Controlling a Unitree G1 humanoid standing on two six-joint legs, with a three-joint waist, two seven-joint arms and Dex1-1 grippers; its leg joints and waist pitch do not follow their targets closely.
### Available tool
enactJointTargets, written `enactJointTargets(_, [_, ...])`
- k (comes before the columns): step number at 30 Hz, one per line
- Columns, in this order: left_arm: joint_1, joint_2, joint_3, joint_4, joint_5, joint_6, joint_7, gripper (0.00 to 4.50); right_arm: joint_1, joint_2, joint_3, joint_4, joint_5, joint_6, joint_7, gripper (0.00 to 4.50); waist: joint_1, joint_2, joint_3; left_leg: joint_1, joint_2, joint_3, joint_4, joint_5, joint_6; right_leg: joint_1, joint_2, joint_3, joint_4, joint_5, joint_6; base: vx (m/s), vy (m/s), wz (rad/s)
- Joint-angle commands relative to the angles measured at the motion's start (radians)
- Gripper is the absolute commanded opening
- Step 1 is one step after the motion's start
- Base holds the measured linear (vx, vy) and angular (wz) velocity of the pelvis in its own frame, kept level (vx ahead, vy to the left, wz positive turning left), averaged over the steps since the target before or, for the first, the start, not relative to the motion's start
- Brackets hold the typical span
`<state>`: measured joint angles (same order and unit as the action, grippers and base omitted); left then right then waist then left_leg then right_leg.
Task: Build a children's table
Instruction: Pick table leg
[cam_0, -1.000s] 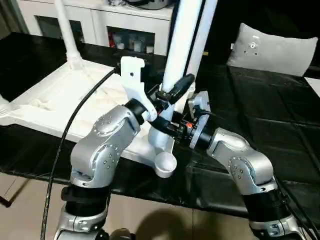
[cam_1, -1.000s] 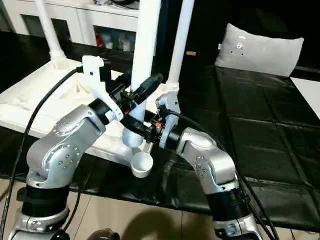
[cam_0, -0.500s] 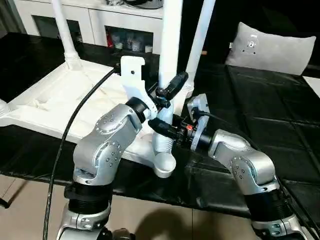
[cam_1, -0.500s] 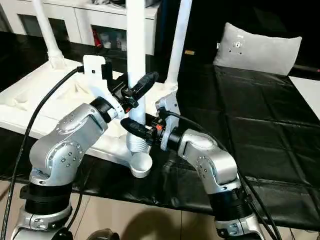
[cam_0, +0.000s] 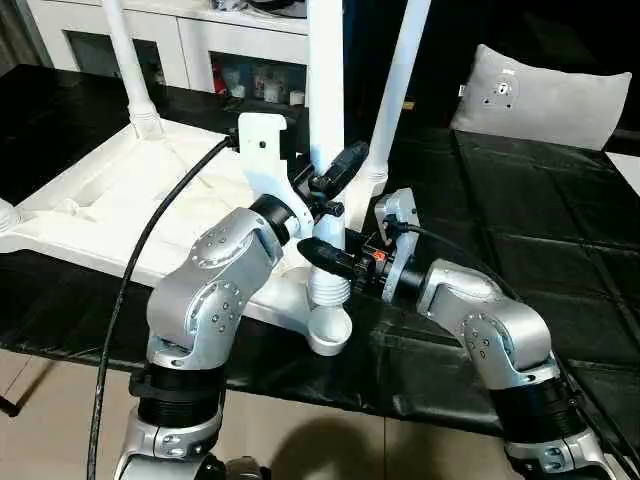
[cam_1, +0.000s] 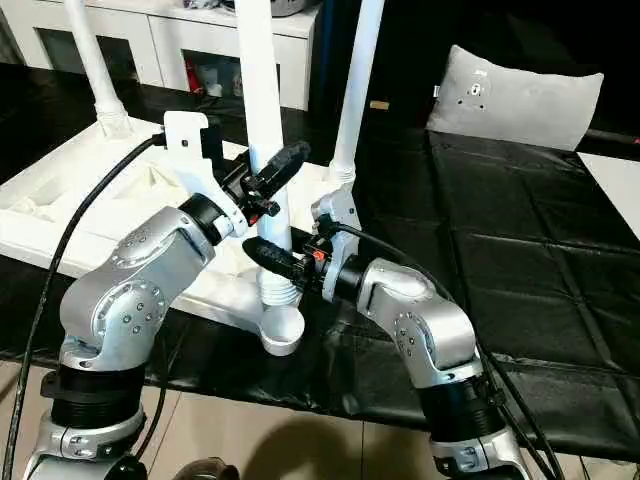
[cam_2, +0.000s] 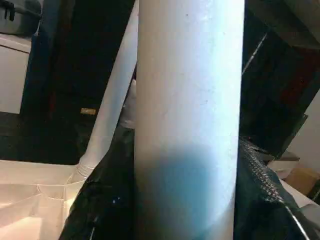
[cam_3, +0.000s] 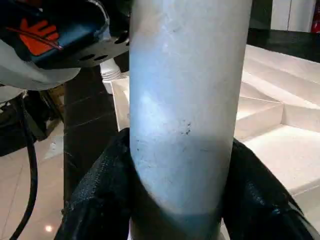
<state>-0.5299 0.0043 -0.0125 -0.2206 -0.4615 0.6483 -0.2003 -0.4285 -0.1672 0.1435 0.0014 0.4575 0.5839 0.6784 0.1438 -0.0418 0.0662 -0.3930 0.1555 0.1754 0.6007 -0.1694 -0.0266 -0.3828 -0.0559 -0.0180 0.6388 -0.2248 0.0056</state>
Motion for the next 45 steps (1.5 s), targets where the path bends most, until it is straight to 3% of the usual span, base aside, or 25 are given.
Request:
enactJointTargets(1, [-0.018,-0.006,0.016,0.014,0.004,0.007,0.025,1.86,-0.019,-0.007,-0.004,-0.023,-0.015,-0.002,-0.009,1.89,0.000,-0.002,-0.065,0.026,0.069,-0.030,-0.078,-0.197,-0.047,0.029,-0.087,0.038,-0.085,-0.138,-0.140,0.000,0.000,0.00])
enactJointTargets(8, [-0.024,-0.016,0.038,0.024,-0.010,0.014,0.037,1.85,-0.025,-0.005,-0.006,-0.013,-0.013,-0.009,-0.007,1.89,-0.001,-0.003,-0.065,0.027,0.069,-0.030,-0.079,-0.206,-0.050,0.028,-0.088,0.038,-0.087,-0.152,-0.139,0.000,0.000,0.00])
enactJointTargets(11, [-0.029,-0.030,0.066,0.036,-0.032,0.031,0.057,1.85,-0.026,-0.004,-0.013,-0.009,-0.005,-0.018,0.001,2.59,-0.001,-0.002,-0.064,0.027,0.068,-0.030,-0.078,-0.209,-0.052,0.028,-0.087,0.038,-0.087,-0.154,-0.140,0.000,0.000,0.00])
enactJointTargets(14, [-0.035,-0.031,0.088,0.051,-0.052,0.044,0.055,1.85,-0.029,-0.013,-0.031,-0.011,0.018,-0.007,0.017,2.68,-0.001,-0.003,-0.065,0.026,0.067,-0.031,-0.078,-0.205,-0.047,0.029,-0.088,0.039,-0.087,-0.153,-0.137,0.000,0.000,0.00])
enactJointTargets(25, [-0.066,0.004,0.163,0.088,-0.164,0.115,-0.010,1.85,-0.073,-0.106,-0.204,0.034,0.196,0.114,0.112,3.67,0.008,-0.006,-0.069,0.026,0.065,-0.027,-0.070,-0.143,-0.019,0.034,-0.087,0.035,-0.081,-0.090,-0.170,0.000,0.000,0.00])
enactJointTargets(33, [-0.113,0.018,0.231,0.119,-0.305,0.207,-0.058,1.85,-0.090,-0.129,-0.326,0.077,0.327,0.178,0.142,4.16,0.011,-0.006,-0.071,0.027,0.063,-0.025,-0.067,-0.128,-0.014,0.035,-0.086,0.032,-0.078,-0.081,-0.193,0.000,0.000,0.00])
enactJointTargets(45, [-0.127,0.036,0.252,0.099,-0.428,0.282,-0.114,1.85,-0.079,-0.161,-0.325,0.063,0.350,0.196,0.179,4.16,0.014,-0.006,-0.070,0.027,0.064,-0.024,-0.068,-0.128,-0.025,0.036,-0.087,0.033,-0.080,-0.096,-0.192,0.000,0.000,0.00])
